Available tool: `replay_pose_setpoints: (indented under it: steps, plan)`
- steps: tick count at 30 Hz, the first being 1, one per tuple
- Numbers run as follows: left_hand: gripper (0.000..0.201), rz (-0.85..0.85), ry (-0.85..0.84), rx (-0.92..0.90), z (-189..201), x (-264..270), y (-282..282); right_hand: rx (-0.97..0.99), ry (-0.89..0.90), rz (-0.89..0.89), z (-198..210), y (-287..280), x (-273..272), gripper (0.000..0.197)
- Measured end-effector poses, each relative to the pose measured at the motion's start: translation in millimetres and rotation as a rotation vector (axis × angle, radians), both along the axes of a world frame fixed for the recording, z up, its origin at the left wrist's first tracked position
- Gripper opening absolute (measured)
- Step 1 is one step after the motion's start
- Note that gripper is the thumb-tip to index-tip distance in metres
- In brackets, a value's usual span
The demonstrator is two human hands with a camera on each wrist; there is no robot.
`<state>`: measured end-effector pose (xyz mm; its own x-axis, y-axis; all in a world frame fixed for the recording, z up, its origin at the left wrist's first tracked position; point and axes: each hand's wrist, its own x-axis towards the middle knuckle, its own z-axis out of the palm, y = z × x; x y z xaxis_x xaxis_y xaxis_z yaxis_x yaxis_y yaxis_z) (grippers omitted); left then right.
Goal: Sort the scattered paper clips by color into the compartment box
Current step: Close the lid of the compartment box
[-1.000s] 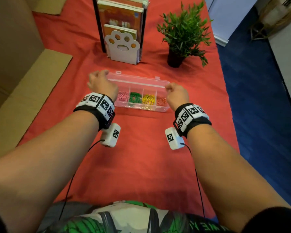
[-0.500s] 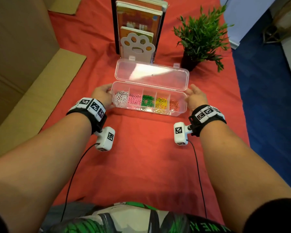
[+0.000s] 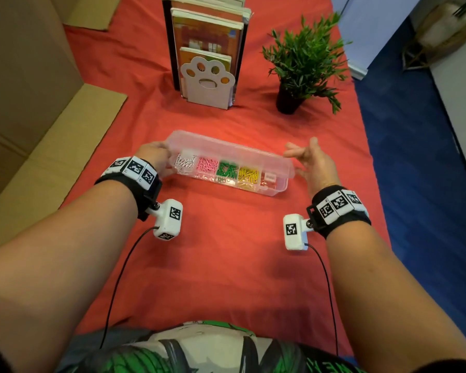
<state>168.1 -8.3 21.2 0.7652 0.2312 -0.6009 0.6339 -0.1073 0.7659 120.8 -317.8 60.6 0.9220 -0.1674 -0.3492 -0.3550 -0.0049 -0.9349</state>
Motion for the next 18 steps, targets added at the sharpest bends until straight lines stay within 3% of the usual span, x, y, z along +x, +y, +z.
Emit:
replay_pose_setpoints:
  steps: [3, 5, 7, 10, 13, 18]
  plan:
    - [0.025, 0.097, 0.031, -0.135, 6.6, -4.8, 0.1, -0.509, 0.042, 0.374, -3.7, 5.9, -3.3, 0.038]
    - [0.021, 0.111, 0.035, -0.2, 10.3, -8.0, -2.6, -0.808, 0.128, 0.682, -9.4, 12.3, -7.6, 0.056]
    - [0.014, 0.07, 0.023, -0.178, 12.8, -10.9, -5.6, -0.99, 0.207, 0.839, -14.9, 19.2, -12.1, 0.069]
    - [0.021, -0.03, -0.036, -0.015, 4.9, -12.9, -5.6, -1.164, 0.212, 0.886, -25.2, 23.5, -16.1, 0.07]
    - [0.028, -0.075, -0.087, 0.151, -3.1, -15.0, -6.8, -1.226, 0.138, 0.824, -37.2, 24.7, -21.5, 0.064]
    - [0.027, -0.108, -0.111, 0.262, -3.3, -14.2, -4.7, -1.345, 0.027, 0.709, -46.6, 31.4, -30.0, 0.058]
